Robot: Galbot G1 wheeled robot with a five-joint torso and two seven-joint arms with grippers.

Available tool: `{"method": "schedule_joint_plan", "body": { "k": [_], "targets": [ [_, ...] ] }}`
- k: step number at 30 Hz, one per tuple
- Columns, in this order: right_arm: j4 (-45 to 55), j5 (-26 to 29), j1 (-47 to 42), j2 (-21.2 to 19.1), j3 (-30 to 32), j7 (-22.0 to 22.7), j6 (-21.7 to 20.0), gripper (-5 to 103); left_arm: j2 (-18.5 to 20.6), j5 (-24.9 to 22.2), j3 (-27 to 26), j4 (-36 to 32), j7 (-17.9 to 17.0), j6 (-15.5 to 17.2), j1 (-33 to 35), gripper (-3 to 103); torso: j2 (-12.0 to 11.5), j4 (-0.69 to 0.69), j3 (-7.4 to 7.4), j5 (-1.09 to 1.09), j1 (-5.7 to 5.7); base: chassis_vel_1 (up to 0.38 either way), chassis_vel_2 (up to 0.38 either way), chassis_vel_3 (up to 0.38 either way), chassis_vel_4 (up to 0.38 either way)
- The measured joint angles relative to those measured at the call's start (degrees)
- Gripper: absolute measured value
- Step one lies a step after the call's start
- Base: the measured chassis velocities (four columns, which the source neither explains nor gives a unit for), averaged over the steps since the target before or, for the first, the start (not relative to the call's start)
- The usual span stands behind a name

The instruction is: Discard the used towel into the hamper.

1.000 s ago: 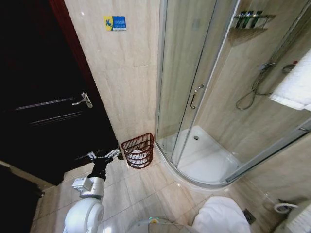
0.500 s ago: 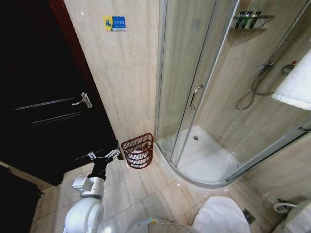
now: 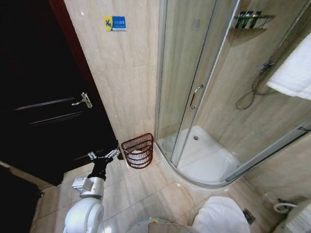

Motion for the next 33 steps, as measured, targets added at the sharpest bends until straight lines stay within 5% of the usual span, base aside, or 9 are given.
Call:
{"method": "schedule_joint_plan", "body": {
  "k": [3, 17, 19, 23, 33],
  "targets": [
    [-0.9, 1.6, -0.6, -1.0, 0.8, -0.2, -0.9, 91, 0.0, 0.0, 0.0, 0.0, 0.0, 0.0, 0.0, 100, 0.0, 0.0, 0.0, -0.01, 0.0, 0.0, 0.0, 0.0, 0.0],
    [-0.6, 3.6, -0.7, -0.9, 0.6, -0.7, -2.2, 32, 0.0, 0.0, 0.0, 0.0, 0.0, 0.0, 0.0, 100, 0.0, 0.0, 0.0, 0.01, 0.0, 0.0, 0.0, 0.0, 0.0],
    [-0.6, 4.0, -0.7, -0.9, 0.7, -0.6, -2.3, 32, 0.0, 0.0, 0.0, 0.0, 0.0, 0.0, 0.0, 100, 0.0, 0.0, 0.0, 0.0, 0.0, 0.0, 0.0, 0.0, 0.0],
    [-0.5, 4.7, -0.6, -1.0, 1.0, -0.8, -2.3, 15, 0.0, 0.0, 0.0, 0.0, 0.0, 0.0, 0.0, 100, 0.0, 0.0, 0.0, 0.01, 0.0, 0.0, 0.0, 0.0, 0.0],
    [1.2, 6.3, 0.2, 0.4, 1.1, -1.8, -2.3, 12, 0.0, 0.0, 0.0, 0.0, 0.0, 0.0, 0.0, 100, 0.0, 0.0, 0.0, 0.0, 0.0, 0.0, 0.0, 0.0, 0.0]
  ]
}}
